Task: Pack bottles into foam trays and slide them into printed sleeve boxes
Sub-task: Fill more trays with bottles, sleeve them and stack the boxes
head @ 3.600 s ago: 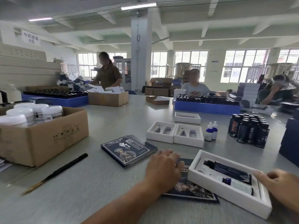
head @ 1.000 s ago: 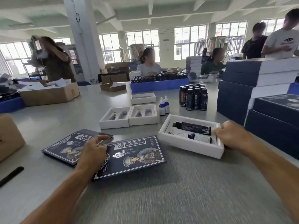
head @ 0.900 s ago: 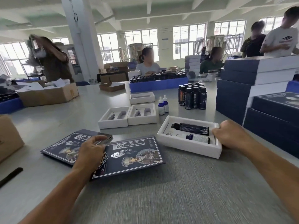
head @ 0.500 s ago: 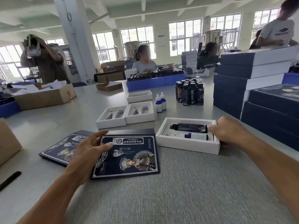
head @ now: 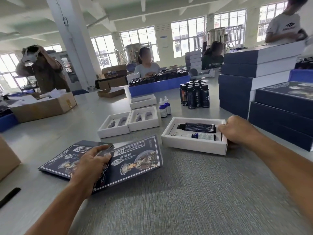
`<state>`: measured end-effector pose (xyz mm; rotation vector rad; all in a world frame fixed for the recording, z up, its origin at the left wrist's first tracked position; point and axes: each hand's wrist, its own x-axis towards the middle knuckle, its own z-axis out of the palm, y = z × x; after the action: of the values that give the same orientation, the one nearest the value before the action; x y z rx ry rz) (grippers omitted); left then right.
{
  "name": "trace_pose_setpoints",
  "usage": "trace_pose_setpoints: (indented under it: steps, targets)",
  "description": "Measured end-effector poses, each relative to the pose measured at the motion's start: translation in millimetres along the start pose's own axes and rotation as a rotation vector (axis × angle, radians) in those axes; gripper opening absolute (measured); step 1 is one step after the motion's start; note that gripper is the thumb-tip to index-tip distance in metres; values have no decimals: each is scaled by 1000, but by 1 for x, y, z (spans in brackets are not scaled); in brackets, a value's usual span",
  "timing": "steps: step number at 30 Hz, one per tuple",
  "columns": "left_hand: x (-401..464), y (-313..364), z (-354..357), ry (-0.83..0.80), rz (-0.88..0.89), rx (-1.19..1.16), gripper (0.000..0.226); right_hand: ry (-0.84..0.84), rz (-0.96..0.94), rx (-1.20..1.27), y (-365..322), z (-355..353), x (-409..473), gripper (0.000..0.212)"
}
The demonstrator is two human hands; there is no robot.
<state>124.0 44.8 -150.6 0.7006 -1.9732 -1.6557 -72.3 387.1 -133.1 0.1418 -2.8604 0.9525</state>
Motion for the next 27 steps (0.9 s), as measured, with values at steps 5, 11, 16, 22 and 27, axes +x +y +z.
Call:
trace_pose_setpoints:
  steps: [5,11,16,22,27]
  targets:
    - [1,2,2,30,0,58,23,3,-37,60,-6,-1,-1,37]
    - [3,0,-1,10,-1,77,24,-10,-13,82,-7,-2,-3,36]
    - [4,0,0,15,10,93,28,-16,0,91,-7,-3,-3,37]
    - [4,0,-1,20,-13,94,28,-33,-5,107,-8,-3,-4,37]
    - [2,2,0,28,-30,111,28,-41,1,112,-9,-4,-5,38]
